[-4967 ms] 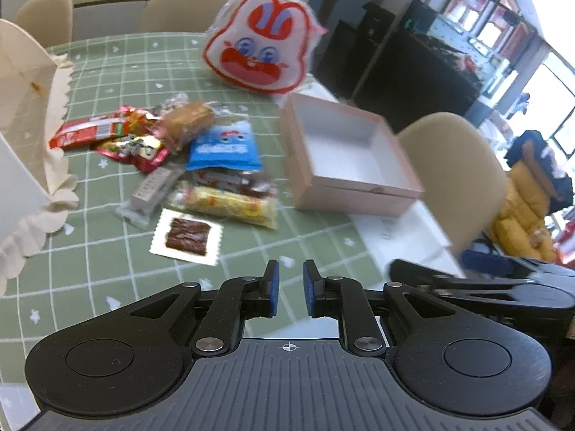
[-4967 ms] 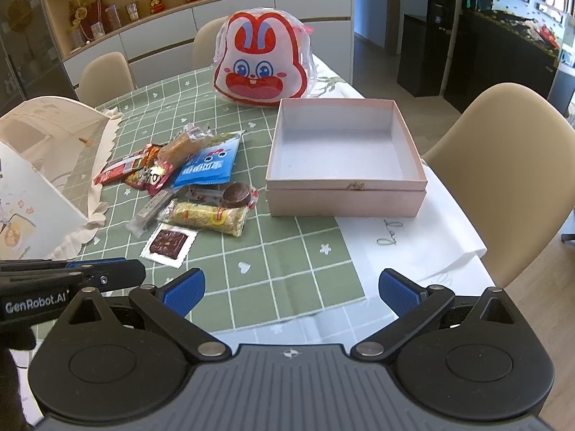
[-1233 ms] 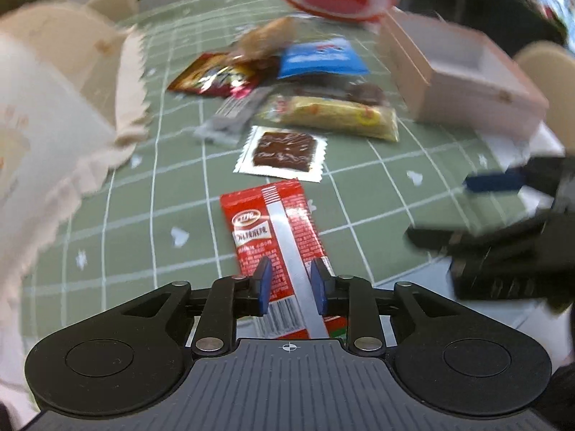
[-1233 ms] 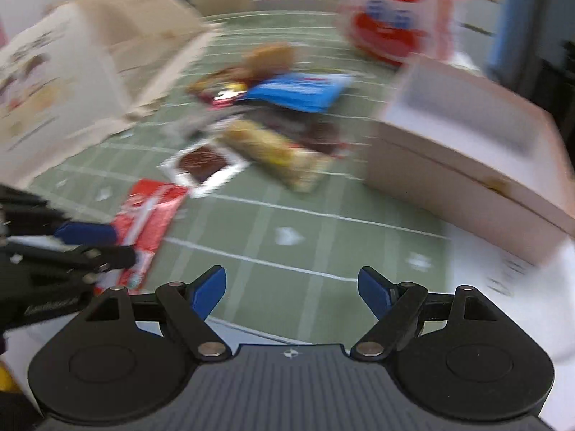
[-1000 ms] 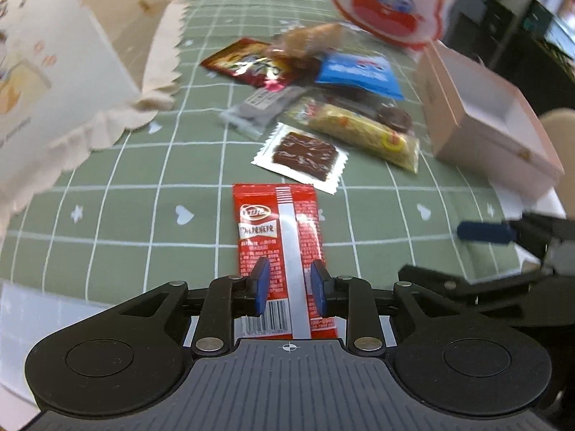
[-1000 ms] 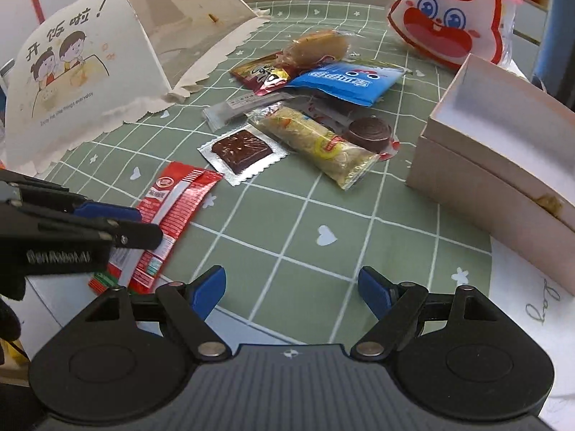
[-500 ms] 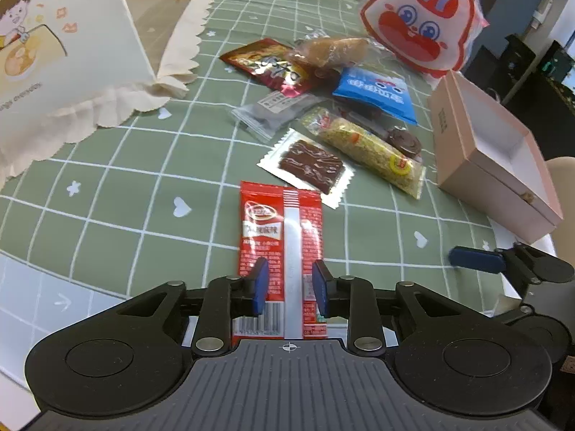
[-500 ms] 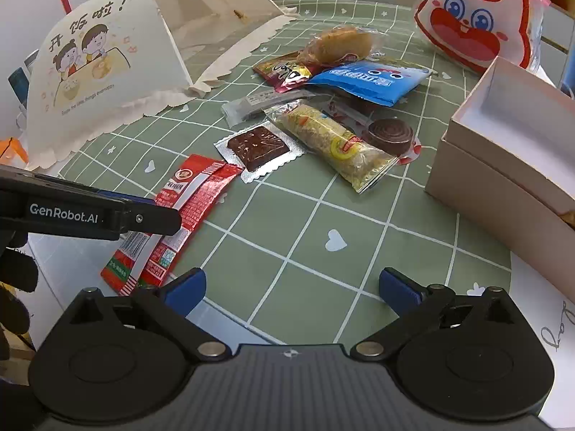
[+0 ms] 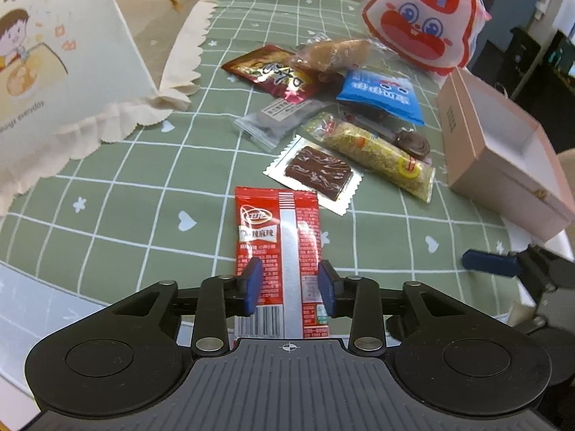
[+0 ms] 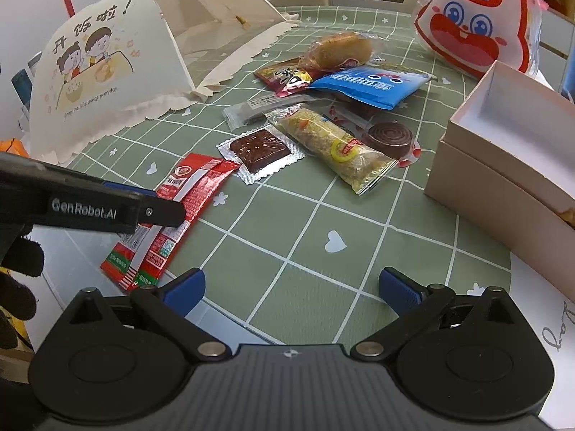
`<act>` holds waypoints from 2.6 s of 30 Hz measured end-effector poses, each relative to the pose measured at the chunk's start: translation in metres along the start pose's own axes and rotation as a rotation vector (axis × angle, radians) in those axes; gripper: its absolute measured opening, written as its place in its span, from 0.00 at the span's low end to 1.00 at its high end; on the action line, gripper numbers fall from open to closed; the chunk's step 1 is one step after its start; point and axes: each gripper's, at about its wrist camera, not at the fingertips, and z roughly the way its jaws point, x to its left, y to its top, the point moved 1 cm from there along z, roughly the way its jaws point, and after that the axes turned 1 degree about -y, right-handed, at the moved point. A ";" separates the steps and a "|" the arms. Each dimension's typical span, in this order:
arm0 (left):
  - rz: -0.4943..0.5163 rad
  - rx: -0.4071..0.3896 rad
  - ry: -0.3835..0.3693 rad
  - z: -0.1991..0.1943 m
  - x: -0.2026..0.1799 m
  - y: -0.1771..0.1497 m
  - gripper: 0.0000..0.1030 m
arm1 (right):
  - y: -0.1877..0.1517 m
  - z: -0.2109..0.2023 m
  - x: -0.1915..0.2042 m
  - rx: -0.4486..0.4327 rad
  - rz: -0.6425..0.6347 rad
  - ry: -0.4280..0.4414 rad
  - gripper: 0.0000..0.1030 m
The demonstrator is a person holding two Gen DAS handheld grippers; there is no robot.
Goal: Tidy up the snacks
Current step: 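Grasp the chocolate square with the right tool while the left tool holds the red packet, then drop the red packet and chocolate square into the pink box with both tools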
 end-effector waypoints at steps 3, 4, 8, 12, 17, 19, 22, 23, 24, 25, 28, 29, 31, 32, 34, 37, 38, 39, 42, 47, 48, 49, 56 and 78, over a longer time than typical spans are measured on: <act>0.005 0.005 -0.028 0.001 -0.003 0.001 0.52 | -0.001 0.001 0.003 -0.002 -0.021 -0.014 1.00; 0.011 0.007 -0.035 0.002 -0.005 0.001 0.57 | -0.002 0.001 0.004 -0.002 -0.026 -0.018 1.00; 0.028 0.013 -0.062 0.004 -0.009 0.001 0.69 | -0.003 0.001 0.005 -0.005 -0.034 -0.025 1.00; 0.032 -0.008 -0.028 0.002 -0.007 0.000 0.61 | -0.004 0.002 0.008 -0.003 -0.053 -0.043 1.00; 0.032 0.006 0.027 0.009 0.003 -0.002 0.62 | -0.004 0.003 0.010 -0.008 -0.037 -0.061 1.00; 0.047 0.012 0.028 0.012 0.002 -0.001 0.62 | -0.004 0.004 0.012 -0.005 -0.044 -0.073 1.00; 0.076 0.015 0.019 0.016 -0.002 0.002 0.67 | -0.004 0.005 0.015 -0.004 -0.063 -0.087 1.00; 0.091 0.017 0.017 0.017 -0.003 0.003 0.67 | -0.005 0.005 0.015 -0.007 -0.068 -0.084 1.00; 0.106 0.020 0.015 0.017 -0.005 0.004 0.67 | -0.005 0.004 0.014 -0.008 -0.073 -0.080 1.00; 0.121 0.026 0.011 0.017 -0.006 0.005 0.64 | -0.005 0.004 0.014 -0.008 -0.075 -0.077 1.00; 0.179 0.053 -0.011 0.016 -0.006 0.008 0.55 | -0.004 0.001 0.013 -0.026 -0.062 -0.120 0.96; 0.179 0.057 -0.032 0.015 -0.003 0.009 0.53 | -0.004 0.000 0.013 -0.037 -0.062 -0.139 0.95; 0.136 0.066 -0.092 0.013 0.007 0.011 0.50 | 0.000 -0.004 0.016 -0.079 -0.066 -0.178 0.95; 0.113 0.075 -0.125 0.011 0.013 0.012 0.50 | 0.003 -0.005 0.017 -0.099 -0.067 -0.190 0.95; 0.110 0.078 -0.144 0.005 0.021 0.014 0.49 | 0.013 -0.005 0.022 -0.132 -0.069 -0.201 0.95; 0.123 0.065 -0.159 -0.006 0.036 0.019 0.49 | 0.031 0.008 0.035 -0.150 -0.061 -0.199 0.95; 0.116 0.060 -0.169 -0.010 0.042 0.021 0.49 | 0.037 0.014 0.039 -0.152 -0.049 -0.200 0.95; 0.108 0.055 -0.179 -0.013 0.049 0.024 0.49 | 0.043 0.021 0.044 -0.154 -0.034 -0.200 0.94; 0.098 0.042 -0.201 -0.022 0.069 0.031 0.49 | 0.058 0.043 0.057 -0.150 0.006 -0.179 0.86; 0.102 0.055 -0.239 -0.027 0.095 0.034 0.49 | 0.082 0.070 0.065 -0.150 0.105 -0.233 0.80; 0.101 0.060 -0.248 -0.028 0.101 0.033 0.49 | 0.084 0.075 0.066 -0.147 0.126 -0.240 0.75; 0.100 0.066 -0.254 -0.027 0.105 0.033 0.49 | 0.087 0.080 0.065 -0.133 0.146 -0.246 0.71; 0.130 0.110 -0.293 -0.023 0.120 0.030 0.49 | 0.089 0.071 0.079 -0.129 0.167 -0.282 0.56; 0.505 -0.117 -0.707 -0.063 -0.155 0.146 0.50 | -0.026 -0.168 -0.003 -0.290 0.413 -0.726 0.56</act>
